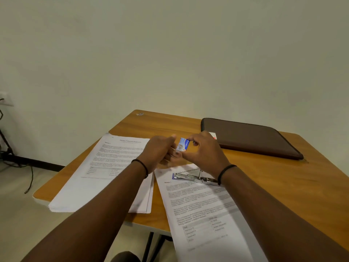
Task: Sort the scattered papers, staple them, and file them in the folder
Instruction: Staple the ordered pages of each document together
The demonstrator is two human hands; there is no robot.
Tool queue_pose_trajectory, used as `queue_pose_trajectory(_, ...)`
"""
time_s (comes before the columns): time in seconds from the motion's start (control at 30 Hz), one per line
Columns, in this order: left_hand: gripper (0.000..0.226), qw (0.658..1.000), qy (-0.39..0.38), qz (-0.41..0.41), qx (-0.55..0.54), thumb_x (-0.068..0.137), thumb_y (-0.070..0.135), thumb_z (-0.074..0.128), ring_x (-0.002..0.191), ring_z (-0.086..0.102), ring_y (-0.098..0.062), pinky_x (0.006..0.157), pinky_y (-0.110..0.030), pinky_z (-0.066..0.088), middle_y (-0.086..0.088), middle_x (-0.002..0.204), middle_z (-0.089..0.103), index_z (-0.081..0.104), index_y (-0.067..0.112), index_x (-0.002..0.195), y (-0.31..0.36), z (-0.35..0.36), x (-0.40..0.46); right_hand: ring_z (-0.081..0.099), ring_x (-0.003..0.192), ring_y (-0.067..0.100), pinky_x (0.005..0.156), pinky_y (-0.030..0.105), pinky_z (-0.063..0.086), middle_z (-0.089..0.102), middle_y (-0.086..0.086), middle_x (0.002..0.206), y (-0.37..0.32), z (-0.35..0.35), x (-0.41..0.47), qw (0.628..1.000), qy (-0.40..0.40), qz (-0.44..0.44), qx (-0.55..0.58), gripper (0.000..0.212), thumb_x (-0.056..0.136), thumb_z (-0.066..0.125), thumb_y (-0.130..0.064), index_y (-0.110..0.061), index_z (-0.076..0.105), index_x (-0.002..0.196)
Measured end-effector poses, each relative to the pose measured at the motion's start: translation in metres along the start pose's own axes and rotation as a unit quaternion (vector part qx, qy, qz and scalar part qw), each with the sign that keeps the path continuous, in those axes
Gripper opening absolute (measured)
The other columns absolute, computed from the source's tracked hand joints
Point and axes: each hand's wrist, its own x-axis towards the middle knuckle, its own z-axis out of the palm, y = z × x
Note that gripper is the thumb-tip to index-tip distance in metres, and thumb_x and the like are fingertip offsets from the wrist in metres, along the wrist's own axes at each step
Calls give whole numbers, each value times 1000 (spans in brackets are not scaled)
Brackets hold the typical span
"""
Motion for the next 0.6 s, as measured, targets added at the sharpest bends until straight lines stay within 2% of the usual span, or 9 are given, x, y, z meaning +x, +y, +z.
queue_pose_trajectory(0.03, 40, 994, 69, 39, 77, 104, 38, 47, 67, 67, -23, 65, -38, 57, -8, 77, 72, 66, 4, 97, -4, -6, 15, 52, 87, 10, 73, 17, 43, 51, -1, 103, 2, 4, 9, 1000, -10, 6, -4, 47, 76, 83, -37, -18, 66, 115)
queue_pose_trajectory(0.1, 28, 947, 168, 107, 251, 103, 33, 50, 82, 65, -26, 74, -36, 53, -5, 89, 69, 63, 8, 100, -15, -20, 40, 51, 84, 12, 68, 19, 42, 50, 0, 102, 8, 14, 28, 999, -36, 17, -19, 43, 78, 81, -40, -20, 68, 113)
queue_pose_trajectory(0.13, 24, 922, 180, 124, 319, 102, 30, 51, 92, 64, -26, 78, -35, 50, -6, 99, 69, 63, 10, 108, -20, -26, 55, 50, 82, 12, 65, 19, 40, 50, -1, 101, 12, 21, 40, 998, -45, 24, -23, 42, 78, 81, -41, -20, 69, 111)
queue_pose_trajectory(0.2, 30, 885, 165, 144, 412, 101, 29, 52, 108, 62, -28, 89, -37, 50, -9, 119, 67, 60, 12, 125, -26, -35, 84, 49, 81, 11, 66, 20, 39, 49, -2, 100, 21, 35, 62, 997, -61, 31, -32, 42, 77, 81, -43, -19, 69, 110)
queue_pose_trajectory(0.3, 40, 846, 111, 146, 501, 102, 36, 48, 120, 55, -27, 100, -41, 45, -10, 131, 60, 54, 12, 133, -28, -39, 121, 50, 84, 10, 70, 22, 43, 53, -2, 102, 40, 52, 99, 995, -73, 44, -48, 45, 76, 81, -46, -20, 67, 111)
queue_pose_trajectory(0.37, 43, 838, 72, 129, 525, 102, 41, 43, 129, 48, -28, 108, -45, 39, -10, 137, 54, 52, 12, 132, -34, -43, 146, 49, 82, 10, 66, 21, 40, 55, -1, 103, 55, 61, 128, 995, -71, 52, -52, 44, 77, 80, -47, -21, 68, 110)
queue_pose_trajectory(0.43, 41, 850, 41, 96, 516, 103, 44, 38, 133, 45, -31, 111, -48, 35, -10, 134, 55, 53, 13, 125, -44, -49, 165, 50, 82, 12, 65, 24, 41, 55, -1, 102, 67, 69, 152, 994, -69, 63, -62, 38, 79, 78, -46, -21, 68, 106)
queue_pose_trajectory(0.53, 35, 856, 38, 82, 509, 102, 43, 37, 134, 43, -32, 112, -48, 32, -9, 131, 55, 51, 16, 119, -61, -56, 194, 58, 85, 24, 72, 36, 51, 58, 7, 97, 86, 98, 198, 991, -86, 74, -77, 29, 83, 73, -36, -12, 69, 99)
queue_pose_trajectory(0.6, 35, 853, 45, 103, 510, 102, 42, 36, 135, 41, -30, 115, -48, 29, -8, 134, 54, 49, 16, 123, -58, -52, 187, 57, 82, 23, 68, 33, 46, 58, 8, 99, 91, 99, 213, 990, -86, 85, -72, 29, 84, 70, -40, -13, 69, 96)
